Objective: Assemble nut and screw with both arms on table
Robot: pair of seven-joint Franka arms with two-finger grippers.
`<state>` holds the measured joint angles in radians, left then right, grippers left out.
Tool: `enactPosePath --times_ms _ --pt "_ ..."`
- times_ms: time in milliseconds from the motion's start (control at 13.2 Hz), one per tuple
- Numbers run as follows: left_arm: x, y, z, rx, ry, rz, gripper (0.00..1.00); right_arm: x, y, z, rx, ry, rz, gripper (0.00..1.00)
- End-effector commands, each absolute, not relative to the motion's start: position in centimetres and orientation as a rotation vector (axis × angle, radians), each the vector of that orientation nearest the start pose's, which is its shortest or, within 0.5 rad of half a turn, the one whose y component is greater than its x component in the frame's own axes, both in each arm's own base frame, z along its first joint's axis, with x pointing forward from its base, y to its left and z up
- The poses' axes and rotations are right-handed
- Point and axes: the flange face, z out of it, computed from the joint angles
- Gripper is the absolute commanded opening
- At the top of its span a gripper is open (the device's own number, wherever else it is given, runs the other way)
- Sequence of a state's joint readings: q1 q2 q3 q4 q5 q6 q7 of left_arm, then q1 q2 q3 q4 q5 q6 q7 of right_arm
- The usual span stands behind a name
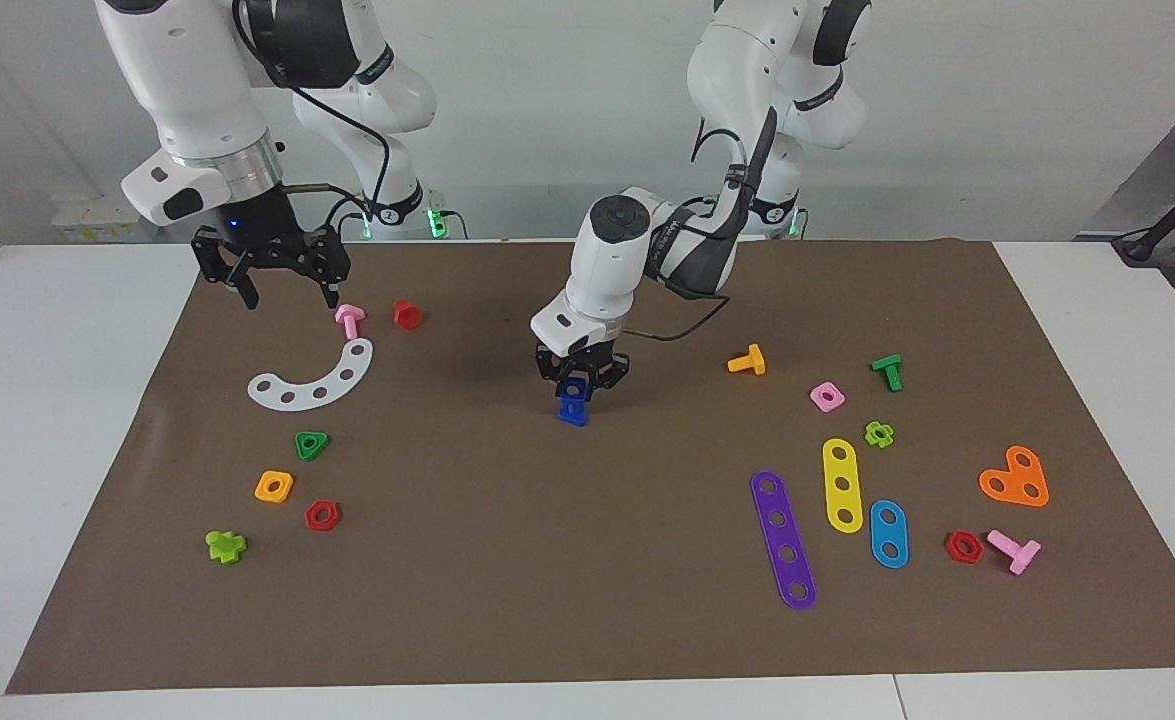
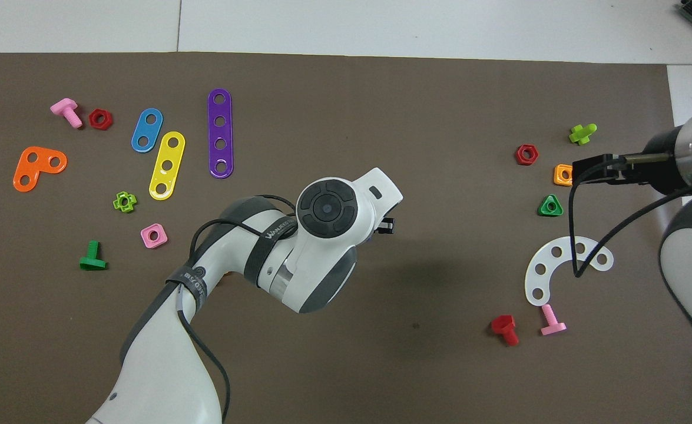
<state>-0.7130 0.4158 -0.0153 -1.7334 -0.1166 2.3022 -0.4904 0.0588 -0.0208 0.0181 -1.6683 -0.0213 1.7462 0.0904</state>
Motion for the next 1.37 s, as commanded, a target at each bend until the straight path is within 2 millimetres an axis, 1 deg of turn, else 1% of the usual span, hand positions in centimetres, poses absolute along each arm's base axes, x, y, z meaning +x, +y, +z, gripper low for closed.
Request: enactPosePath --times_ms 0,76,228,304,456,608,759,835,911,987,1063,1139,1215,1291 --pt "50.7 -44.8 35.3 -3.303 0.242 -0.114 0.02 56.1 4.2 60.8 -3.13 -0.014 -0.158 1.0" --pt "50.7 -44.9 35.3 -3.302 0.243 -0.112 0.02 56.1 4.2 60.8 -3.13 -0.014 -0.158 1.0" --pt "50.6 -44.7 34.7 -3.298 0.241 -0.111 0.02 56.1 4.2 60.9 -3.129 -0.014 -0.16 1.0" --pt "50.3 -44.6 34.2 -3.293 0.241 -0.1 0.02 56.1 4.2 60.8 -3.131 -0.014 -0.156 1.0" --pt "49.1 -44.6 32.7 -3.275 0.263 -0.078 0.02 56.1 4.1 60.8 -3.131 -0.012 -0.156 1.0" --pt "49.1 -44.5 32.7 -3.28 0.262 -0.091 0.05 56.0 4.2 60.8 -3.13 -0.014 -0.156 1.0" --pt "49.1 -44.5 32.6 -3.279 0.261 -0.089 0.26 56.0 4.2 60.8 -3.13 -0.012 -0.149 1.0" --pt "49.1 -44.5 32.6 -3.279 0.261 -0.089 0.27 55.9 4.1 60.8 -3.131 -0.007 -0.141 1.0" --pt "49.2 -44.5 32.6 -3.28 0.259 -0.094 0.44 55.9 4.1 60.7 -3.131 -0.007 -0.139 1.0" --pt "49.6 -44.2 32.8 -3.288 0.246 -0.114 0.88 55.9 4.1 60.7 -3.131 -0.007 -0.139 1.0" --pt "50.1 -44.1 33.3 -3.294 0.242 -0.129 1.0 55.9 4.1 60.7 -3.131 -0.007 -0.139 1.0" --pt "50.3 -44.4 34.0 -3.297 0.242 -0.135 1.0 55.9 4.1 60.7 -3.133 -0.007 -0.139 1.0" --pt "50.7 -44.6 35.2 -3.29 0.244 -0.107 1.0 55.9 4.1 60.7 -3.131 -0.007 -0.139 1.0" --pt "51.8 -44.1 36.8 -3.273 0.222 -0.077 1.0 55.9 4.1 60.7 -3.131 -0.007 -0.139 1.0"
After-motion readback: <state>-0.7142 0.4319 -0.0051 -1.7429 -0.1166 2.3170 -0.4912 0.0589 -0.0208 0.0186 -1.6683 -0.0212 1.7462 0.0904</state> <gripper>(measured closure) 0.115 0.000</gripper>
